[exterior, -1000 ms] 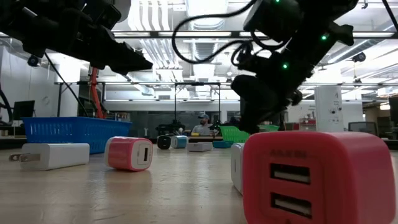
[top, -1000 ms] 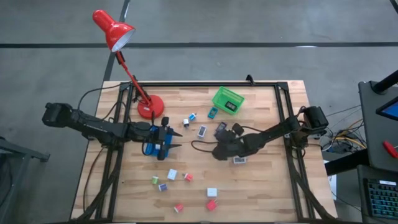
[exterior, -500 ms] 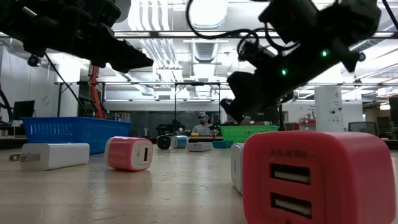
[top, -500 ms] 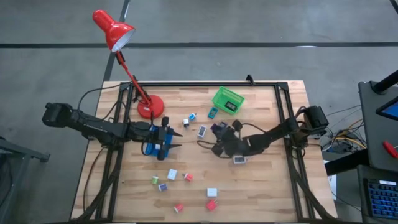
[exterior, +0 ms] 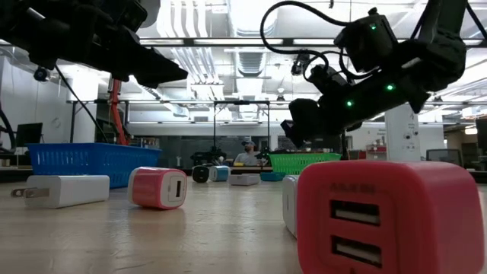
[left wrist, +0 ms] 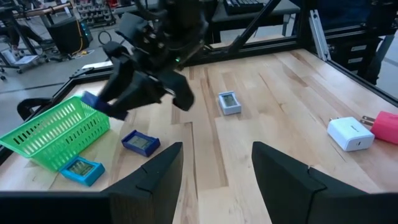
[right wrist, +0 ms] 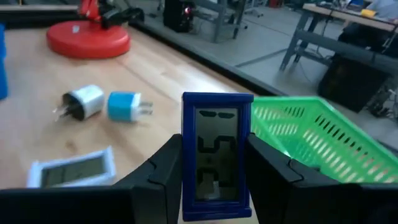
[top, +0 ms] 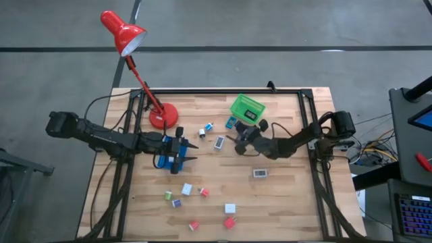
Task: Pick & Place Office items
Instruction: Put the right blue digital clock into the green basket
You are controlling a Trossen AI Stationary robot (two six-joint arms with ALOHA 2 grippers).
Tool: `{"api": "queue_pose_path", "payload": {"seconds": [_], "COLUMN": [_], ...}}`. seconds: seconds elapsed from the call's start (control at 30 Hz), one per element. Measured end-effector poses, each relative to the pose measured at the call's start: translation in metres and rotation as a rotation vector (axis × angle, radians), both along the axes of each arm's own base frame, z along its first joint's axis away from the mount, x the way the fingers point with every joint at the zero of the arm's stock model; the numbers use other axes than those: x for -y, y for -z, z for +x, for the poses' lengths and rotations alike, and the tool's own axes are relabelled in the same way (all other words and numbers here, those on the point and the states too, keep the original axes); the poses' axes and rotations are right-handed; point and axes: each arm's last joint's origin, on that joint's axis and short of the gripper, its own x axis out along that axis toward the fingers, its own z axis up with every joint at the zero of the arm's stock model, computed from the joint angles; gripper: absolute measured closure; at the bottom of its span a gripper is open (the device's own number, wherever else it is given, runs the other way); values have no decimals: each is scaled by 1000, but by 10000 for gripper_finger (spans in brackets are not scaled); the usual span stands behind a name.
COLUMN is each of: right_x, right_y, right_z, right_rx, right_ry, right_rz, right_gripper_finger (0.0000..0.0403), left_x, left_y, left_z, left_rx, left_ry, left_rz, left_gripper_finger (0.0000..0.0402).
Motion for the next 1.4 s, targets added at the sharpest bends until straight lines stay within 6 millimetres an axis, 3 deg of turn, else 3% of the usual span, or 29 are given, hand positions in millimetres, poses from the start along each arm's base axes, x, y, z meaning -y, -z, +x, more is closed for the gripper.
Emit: {"api": "queue_pose_path", "payload": {"seconds": [0.73, 1.13, 1.4], "right_x": [79, 111, 131], "right_y": [-18, -16, -7], "right_z": [-14, -25, -37], "right_rx": [20, 53, 28], "right_ry": [122, 114, 110], "right_rz": [6, 78, 231], "right_gripper_finger": [277, 277, 277], "left_x": [0, 0, 0], "left_y": [0, 0, 0], "left_z": [0, 0, 0], "left_rx": [-1, -1, -2], "left_ry": [-1, 0, 0], "left_rz": [1, 4, 3], "left_gripper_finger": [207, 207, 207]}}
